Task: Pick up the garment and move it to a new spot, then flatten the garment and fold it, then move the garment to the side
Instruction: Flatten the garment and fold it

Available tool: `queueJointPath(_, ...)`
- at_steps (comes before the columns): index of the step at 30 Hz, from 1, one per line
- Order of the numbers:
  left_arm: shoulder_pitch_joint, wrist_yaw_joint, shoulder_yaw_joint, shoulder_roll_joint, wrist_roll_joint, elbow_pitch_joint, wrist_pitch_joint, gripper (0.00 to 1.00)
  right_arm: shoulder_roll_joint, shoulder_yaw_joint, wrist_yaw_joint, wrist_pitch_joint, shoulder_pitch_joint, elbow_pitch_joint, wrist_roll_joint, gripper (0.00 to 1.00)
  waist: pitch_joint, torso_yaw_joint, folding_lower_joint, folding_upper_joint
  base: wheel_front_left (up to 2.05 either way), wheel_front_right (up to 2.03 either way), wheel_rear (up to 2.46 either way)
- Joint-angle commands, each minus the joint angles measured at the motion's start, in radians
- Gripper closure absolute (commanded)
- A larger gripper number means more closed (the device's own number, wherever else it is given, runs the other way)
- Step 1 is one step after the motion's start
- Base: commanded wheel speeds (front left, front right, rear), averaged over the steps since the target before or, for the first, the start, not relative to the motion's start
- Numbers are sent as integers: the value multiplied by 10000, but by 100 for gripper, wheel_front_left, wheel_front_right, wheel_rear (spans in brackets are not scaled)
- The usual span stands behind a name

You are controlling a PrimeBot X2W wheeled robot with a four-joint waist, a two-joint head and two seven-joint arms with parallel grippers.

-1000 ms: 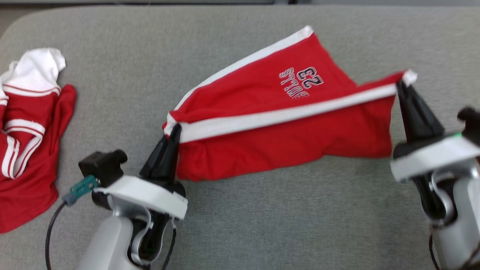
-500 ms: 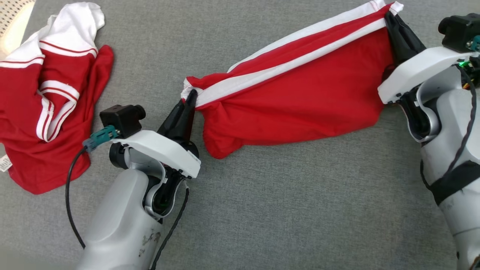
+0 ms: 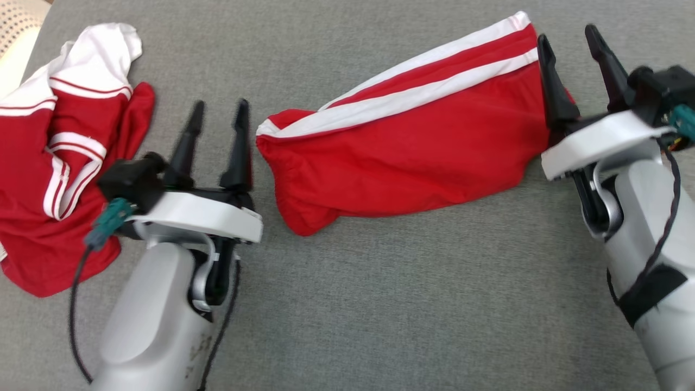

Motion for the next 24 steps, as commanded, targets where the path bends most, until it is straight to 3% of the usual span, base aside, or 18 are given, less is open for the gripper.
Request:
queueJointPath(1,247,149,407,105,366,-517,-55,0,-11,-150,-18,-94,479,-434,-88,0,-213,-271,0,0,0,0,0)
queueJointPath(5,1091,249,1245,61,1063,-1530,-55,0,45,-686,-18,-98,1830,-1897,-239,0,-551,-705,0,0,0,0,0)
queueJointPath(9,1897,35,1672,33,1500,-1863,-56,0,166,-1043,-18,-100,3207,-2956,-393,0,-914,-1038,0,0,0,0,0)
queueJointPath(24,3364,-253,1980,-83,2332,-1690,-58,0,802,-2040,-13,824,6497,-5597,-963,0,-1717,-1492,0,0,0,0,0)
